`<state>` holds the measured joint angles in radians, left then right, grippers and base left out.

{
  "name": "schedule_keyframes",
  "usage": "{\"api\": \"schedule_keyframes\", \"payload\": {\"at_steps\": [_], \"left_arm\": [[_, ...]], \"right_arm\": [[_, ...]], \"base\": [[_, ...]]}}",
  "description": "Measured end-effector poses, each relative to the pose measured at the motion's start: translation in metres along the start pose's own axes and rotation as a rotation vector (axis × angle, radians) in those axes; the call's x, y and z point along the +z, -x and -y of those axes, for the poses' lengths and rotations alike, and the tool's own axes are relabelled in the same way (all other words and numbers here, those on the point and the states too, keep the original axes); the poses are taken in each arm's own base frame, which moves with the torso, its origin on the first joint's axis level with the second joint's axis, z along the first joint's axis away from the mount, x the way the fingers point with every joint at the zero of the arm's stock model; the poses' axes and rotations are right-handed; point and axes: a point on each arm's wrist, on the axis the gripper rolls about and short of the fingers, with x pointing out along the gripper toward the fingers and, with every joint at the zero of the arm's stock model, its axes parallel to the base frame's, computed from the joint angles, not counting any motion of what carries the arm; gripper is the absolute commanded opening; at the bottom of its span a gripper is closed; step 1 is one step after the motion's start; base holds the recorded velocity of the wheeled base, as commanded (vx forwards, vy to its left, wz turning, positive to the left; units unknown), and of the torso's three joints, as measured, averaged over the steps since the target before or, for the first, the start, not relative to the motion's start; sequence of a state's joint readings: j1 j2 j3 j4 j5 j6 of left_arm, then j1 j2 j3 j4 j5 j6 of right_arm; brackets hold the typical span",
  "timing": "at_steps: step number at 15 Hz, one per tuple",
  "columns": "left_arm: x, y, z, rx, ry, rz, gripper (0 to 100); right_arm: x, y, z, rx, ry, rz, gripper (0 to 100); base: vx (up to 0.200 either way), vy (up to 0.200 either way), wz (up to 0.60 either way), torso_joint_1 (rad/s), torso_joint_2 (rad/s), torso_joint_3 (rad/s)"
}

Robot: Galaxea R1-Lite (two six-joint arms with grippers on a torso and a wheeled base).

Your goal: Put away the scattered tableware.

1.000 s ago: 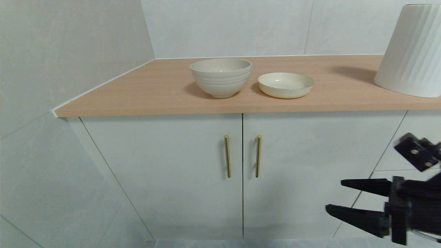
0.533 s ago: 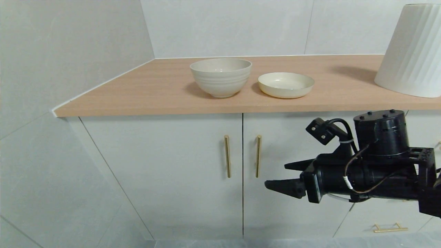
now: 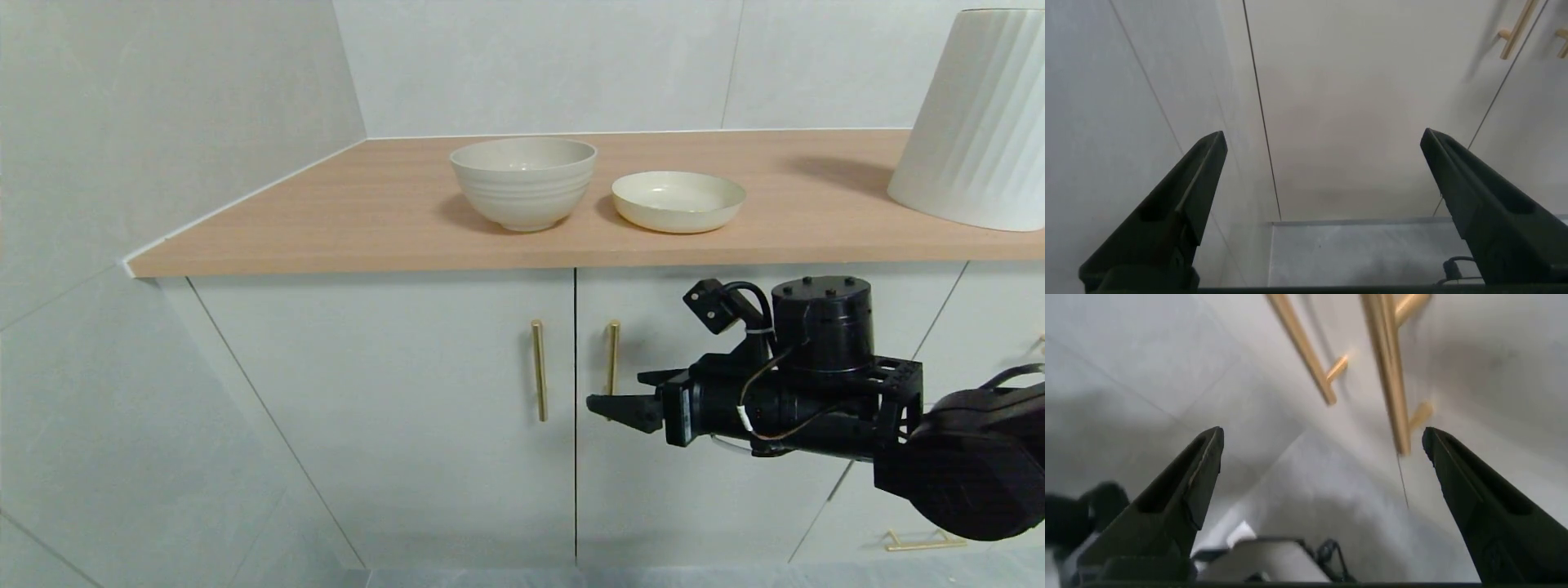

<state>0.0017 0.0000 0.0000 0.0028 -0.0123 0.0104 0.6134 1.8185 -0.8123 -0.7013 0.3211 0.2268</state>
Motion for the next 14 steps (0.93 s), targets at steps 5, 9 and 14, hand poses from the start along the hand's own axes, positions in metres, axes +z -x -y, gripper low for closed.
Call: {"api": "schedule_keyframes", "payload": {"at_steps": [5, 9, 14], "left_arm": [[0.000, 0.000, 0.000, -0.001, 0.000, 0.000, 100], [0.000, 0.000, 0.000, -0.001, 0.000, 0.000, 100], [0.000, 0.000, 0.000, 0.000, 0.000, 0.000, 100]], "right_arm": [[-0.007, -0.022, 0.009, 0.012, -0.018, 0.054, 100], [-0.011, -0.038, 0.015, 0.021, -0.008, 0.082, 100], [-0.016, -0.049, 0.009, 0.059, -0.044, 0.111, 100]], "base": [[0.000, 0.000, 0.00, 0.000, 0.00, 0.000], [0.000, 0.000, 0.00, 0.000, 0.00, 0.000], [0.000, 0.000, 0.00, 0.000, 0.00, 0.000]]}}
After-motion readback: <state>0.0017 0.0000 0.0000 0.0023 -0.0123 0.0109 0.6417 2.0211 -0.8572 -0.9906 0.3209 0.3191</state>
